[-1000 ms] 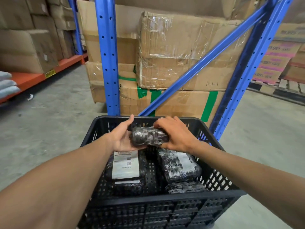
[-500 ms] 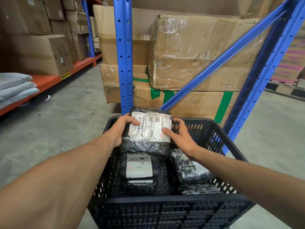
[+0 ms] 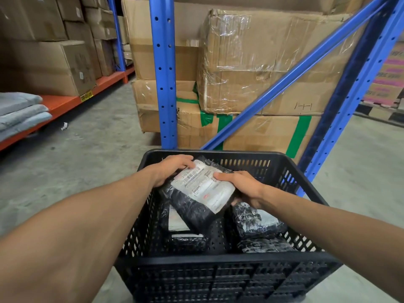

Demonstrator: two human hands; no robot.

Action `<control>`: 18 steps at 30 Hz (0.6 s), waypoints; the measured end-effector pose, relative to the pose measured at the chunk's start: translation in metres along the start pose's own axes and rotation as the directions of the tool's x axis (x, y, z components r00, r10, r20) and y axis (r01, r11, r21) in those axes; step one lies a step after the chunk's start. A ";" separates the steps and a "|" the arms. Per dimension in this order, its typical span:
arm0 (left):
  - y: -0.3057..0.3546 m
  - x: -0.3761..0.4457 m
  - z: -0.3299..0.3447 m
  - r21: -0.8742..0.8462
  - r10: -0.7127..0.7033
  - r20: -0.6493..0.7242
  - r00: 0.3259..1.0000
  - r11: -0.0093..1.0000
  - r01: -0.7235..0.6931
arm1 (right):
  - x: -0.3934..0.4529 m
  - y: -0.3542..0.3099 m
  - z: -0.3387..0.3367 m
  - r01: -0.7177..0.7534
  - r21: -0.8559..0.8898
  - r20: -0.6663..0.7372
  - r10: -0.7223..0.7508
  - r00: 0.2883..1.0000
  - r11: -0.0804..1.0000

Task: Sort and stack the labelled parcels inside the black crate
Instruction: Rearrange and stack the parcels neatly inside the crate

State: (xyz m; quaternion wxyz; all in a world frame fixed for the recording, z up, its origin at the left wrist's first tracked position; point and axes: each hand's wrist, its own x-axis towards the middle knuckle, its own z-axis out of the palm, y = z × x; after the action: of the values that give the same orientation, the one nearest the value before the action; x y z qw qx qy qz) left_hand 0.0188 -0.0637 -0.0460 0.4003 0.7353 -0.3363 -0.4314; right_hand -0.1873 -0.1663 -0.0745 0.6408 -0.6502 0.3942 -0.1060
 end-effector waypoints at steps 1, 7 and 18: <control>0.001 0.002 0.001 0.067 0.013 -0.052 0.999 0.998 -0.009 | 0.000 0.003 0.004 -0.022 0.042 -0.029 0.024 0.999 0.999; -0.022 0.010 0.008 0.075 -0.476 -0.040 0.878 0.875 0.478 | 0.012 0.034 0.031 -0.115 0.311 -0.100 0.153 0.983 0.943; -0.060 0.033 0.000 -0.065 -0.413 -0.113 0.904 0.911 0.408 | 0.047 0.049 0.059 -0.232 0.097 -0.005 0.234 0.972 0.968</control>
State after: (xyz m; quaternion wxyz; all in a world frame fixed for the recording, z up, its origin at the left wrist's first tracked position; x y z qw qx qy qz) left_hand 0.0411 -0.0644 -0.1114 0.3354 0.8069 -0.1398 -0.4657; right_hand -0.1367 -0.1462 -0.1457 0.6761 -0.5669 0.4675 -0.0542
